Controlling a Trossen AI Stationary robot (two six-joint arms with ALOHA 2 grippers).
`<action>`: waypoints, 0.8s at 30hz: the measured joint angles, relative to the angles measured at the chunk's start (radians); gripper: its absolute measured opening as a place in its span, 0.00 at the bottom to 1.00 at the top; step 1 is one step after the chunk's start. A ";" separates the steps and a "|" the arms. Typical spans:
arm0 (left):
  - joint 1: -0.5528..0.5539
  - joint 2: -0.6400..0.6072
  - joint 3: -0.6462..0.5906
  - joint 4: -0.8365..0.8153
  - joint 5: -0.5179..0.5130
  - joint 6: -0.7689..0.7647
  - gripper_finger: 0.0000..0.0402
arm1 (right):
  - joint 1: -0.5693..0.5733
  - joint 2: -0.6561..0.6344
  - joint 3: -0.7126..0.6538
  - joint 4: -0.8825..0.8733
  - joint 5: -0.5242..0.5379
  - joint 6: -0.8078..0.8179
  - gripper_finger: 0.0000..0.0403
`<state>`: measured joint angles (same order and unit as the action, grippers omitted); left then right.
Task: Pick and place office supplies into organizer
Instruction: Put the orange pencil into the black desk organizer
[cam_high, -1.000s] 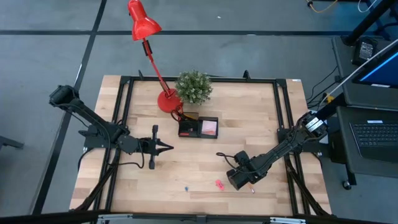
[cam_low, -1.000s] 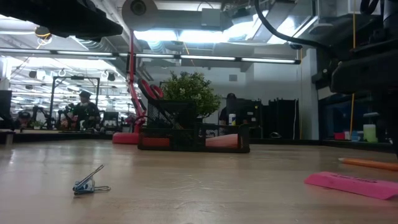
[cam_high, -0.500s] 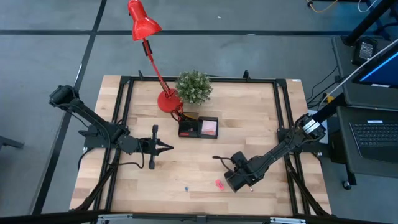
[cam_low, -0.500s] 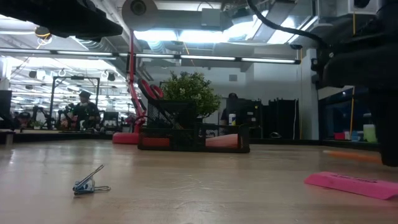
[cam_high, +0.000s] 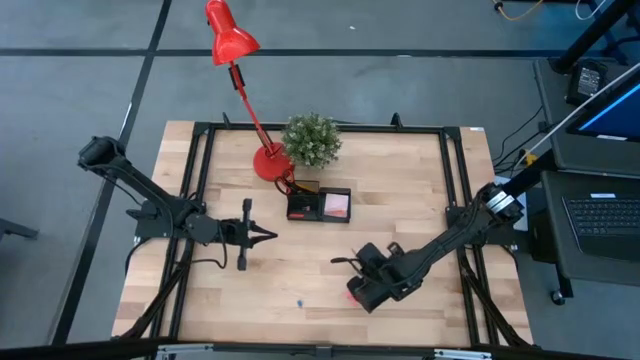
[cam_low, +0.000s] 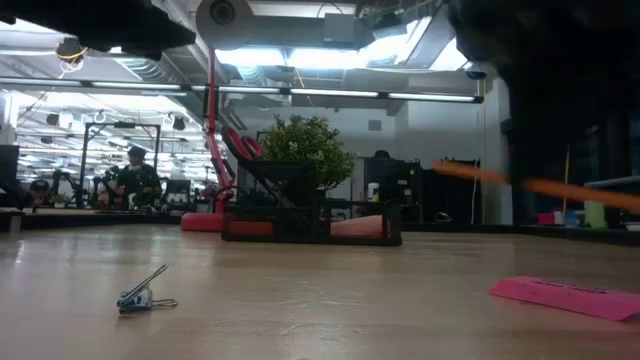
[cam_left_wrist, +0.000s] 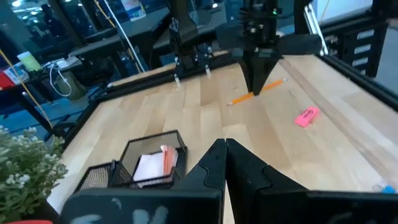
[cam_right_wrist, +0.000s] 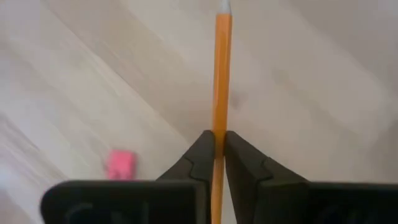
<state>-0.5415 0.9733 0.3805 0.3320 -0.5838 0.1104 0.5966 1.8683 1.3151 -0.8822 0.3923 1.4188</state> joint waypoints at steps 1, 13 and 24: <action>0.000 -0.012 0.000 -0.008 0.000 0.000 0.01 | -0.005 0.000 0.019 -0.001 0.027 -0.040 0.09; 0.000 -0.127 0.000 -0.112 0.000 -0.013 0.00 | -0.106 -0.002 0.229 0.007 0.248 -0.467 0.09; 0.000 -0.261 0.000 -0.230 -0.001 -0.022 0.00 | -0.233 -0.003 0.262 0.319 0.369 -0.913 0.09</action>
<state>-0.5415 0.7126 0.3805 0.1022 -0.5847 0.0883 0.3636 1.8652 1.5772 -0.5637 0.7617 0.5054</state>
